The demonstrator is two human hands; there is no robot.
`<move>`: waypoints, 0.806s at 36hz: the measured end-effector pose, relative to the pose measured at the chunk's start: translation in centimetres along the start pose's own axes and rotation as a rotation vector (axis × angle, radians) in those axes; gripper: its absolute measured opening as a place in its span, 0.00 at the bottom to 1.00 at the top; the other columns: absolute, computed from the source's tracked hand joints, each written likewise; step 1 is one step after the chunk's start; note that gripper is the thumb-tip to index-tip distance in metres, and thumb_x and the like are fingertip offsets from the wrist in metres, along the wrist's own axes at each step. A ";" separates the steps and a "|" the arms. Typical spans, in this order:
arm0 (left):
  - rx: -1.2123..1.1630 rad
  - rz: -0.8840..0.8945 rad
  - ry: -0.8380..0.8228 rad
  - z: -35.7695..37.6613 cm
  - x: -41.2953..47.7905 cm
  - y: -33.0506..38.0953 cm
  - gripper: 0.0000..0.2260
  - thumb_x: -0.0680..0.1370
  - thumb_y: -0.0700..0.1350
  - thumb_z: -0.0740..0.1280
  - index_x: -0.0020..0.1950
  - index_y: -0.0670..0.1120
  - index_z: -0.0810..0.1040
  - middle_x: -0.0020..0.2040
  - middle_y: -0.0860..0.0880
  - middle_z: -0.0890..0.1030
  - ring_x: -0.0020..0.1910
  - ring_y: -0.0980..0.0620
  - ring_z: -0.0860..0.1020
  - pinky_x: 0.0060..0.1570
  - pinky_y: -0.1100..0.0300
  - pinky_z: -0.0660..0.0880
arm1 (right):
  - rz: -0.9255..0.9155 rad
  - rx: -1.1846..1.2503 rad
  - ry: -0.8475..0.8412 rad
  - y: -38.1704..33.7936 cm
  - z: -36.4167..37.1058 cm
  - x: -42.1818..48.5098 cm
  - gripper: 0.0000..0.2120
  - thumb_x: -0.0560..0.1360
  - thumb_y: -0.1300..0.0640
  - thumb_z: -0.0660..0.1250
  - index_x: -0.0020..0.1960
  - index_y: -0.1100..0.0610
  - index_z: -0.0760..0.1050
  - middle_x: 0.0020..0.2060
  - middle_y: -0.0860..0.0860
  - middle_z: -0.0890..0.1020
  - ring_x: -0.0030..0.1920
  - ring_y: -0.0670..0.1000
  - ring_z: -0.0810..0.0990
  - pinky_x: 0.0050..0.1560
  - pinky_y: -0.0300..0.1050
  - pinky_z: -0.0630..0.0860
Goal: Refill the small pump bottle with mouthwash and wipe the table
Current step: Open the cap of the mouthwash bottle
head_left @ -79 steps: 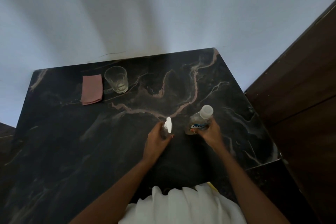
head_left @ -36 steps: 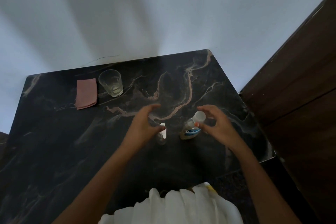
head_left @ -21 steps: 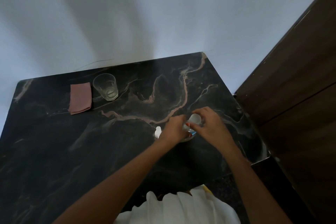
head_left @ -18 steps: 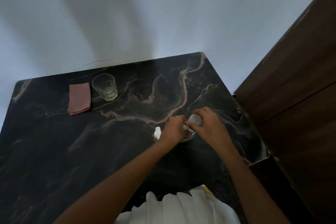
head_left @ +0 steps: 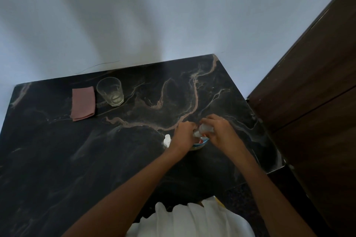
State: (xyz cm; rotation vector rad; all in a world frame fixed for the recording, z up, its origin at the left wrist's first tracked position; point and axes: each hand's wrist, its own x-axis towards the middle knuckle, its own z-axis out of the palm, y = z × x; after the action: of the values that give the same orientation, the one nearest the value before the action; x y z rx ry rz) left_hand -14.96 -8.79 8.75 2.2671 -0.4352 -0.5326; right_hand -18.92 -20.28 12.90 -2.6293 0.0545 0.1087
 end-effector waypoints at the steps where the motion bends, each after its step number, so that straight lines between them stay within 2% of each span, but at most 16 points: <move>1: 0.004 0.004 0.006 0.0 0.0 0.0 0.14 0.70 0.40 0.71 0.54 0.41 0.77 0.52 0.43 0.81 0.51 0.49 0.78 0.52 0.60 0.72 | -0.025 0.014 -0.009 0.0 -0.1 0.0 0.17 0.69 0.71 0.66 0.57 0.63 0.76 0.56 0.58 0.77 0.57 0.56 0.74 0.57 0.45 0.71; 5: 0.005 -0.007 0.015 0.0 0.0 0.0 0.16 0.70 0.40 0.71 0.56 0.41 0.77 0.53 0.44 0.81 0.52 0.49 0.78 0.52 0.59 0.72 | -0.012 0.113 -0.033 0.2 -0.3 0.1 0.18 0.68 0.73 0.66 0.54 0.58 0.78 0.53 0.54 0.79 0.54 0.52 0.77 0.54 0.43 0.74; 9: -0.009 0.003 0.014 0.0 -0.1 0.0 0.12 0.70 0.40 0.71 0.52 0.41 0.78 0.52 0.44 0.81 0.52 0.48 0.78 0.52 0.58 0.72 | 0.098 0.137 0.057 0.4 -0.1 0.2 0.20 0.68 0.59 0.71 0.59 0.51 0.73 0.58 0.49 0.75 0.57 0.50 0.74 0.55 0.50 0.75; 12: 0.008 0.011 0.012 0.0 0.0 -0.1 0.13 0.70 0.40 0.71 0.54 0.42 0.78 0.53 0.44 0.81 0.53 0.49 0.78 0.53 0.58 0.73 | 0.191 0.075 0.111 0.4 0.1 0.3 0.20 0.68 0.50 0.71 0.58 0.52 0.73 0.57 0.50 0.75 0.52 0.48 0.74 0.49 0.46 0.73; 14: 0.011 0.018 0.010 0.0 0.0 -0.1 0.13 0.70 0.40 0.71 0.54 0.41 0.78 0.52 0.44 0.81 0.52 0.49 0.78 0.55 0.55 0.74 | 0.224 0.036 0.091 0.3 0.2 0.4 0.18 0.69 0.50 0.71 0.56 0.54 0.74 0.56 0.52 0.75 0.48 0.47 0.72 0.46 0.43 0.70; 17: 0.022 0.029 0.012 0.1 0.0 -0.1 0.11 0.71 0.39 0.70 0.53 0.41 0.78 0.52 0.44 0.81 0.52 0.49 0.78 0.55 0.55 0.74 | 0.174 0.053 0.060 0.1 -0.1 0.2 0.16 0.69 0.57 0.71 0.56 0.56 0.75 0.56 0.53 0.76 0.51 0.50 0.75 0.48 0.42 0.71; 22: 0.020 0.029 0.022 0.0 -0.2 -0.1 0.12 0.71 0.40 0.69 0.54 0.40 0.78 0.53 0.43 0.81 0.53 0.47 0.78 0.56 0.55 0.74 | 0.112 0.118 -0.033 -0.4 -1.1 0.0 0.13 0.69 0.63 0.68 0.52 0.52 0.77 0.53 0.51 0.79 0.53 0.50 0.75 0.53 0.49 0.75; 25: 0.014 0.027 0.013 -0.1 -0.2 0.0 0.12 0.72 0.40 0.69 0.54 0.40 0.77 0.53 0.42 0.81 0.54 0.47 0.78 0.57 0.55 0.74 | 0.108 0.133 -0.044 -0.6 -1.0 -0.1 0.16 0.68 0.60 0.69 0.55 0.50 0.75 0.55 0.50 0.78 0.55 0.50 0.75 0.55 0.52 0.75; 29: -0.006 0.006 0.023 0.0 -0.2 -0.1 0.10 0.71 0.41 0.70 0.51 0.40 0.78 0.51 0.43 0.81 0.52 0.48 0.78 0.55 0.55 0.74 | 0.146 0.005 0.017 -0.6 -0.4 -0.1 0.22 0.70 0.49 0.69 0.62 0.52 0.70 0.61 0.50 0.72 0.60 0.52 0.72 0.57 0.54 0.73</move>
State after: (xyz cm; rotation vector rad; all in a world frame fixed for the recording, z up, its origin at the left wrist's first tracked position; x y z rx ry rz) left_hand -15.15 -8.60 8.74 2.2631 -0.4282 -0.5038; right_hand -18.95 -19.94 13.57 -2.6190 0.2526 0.1363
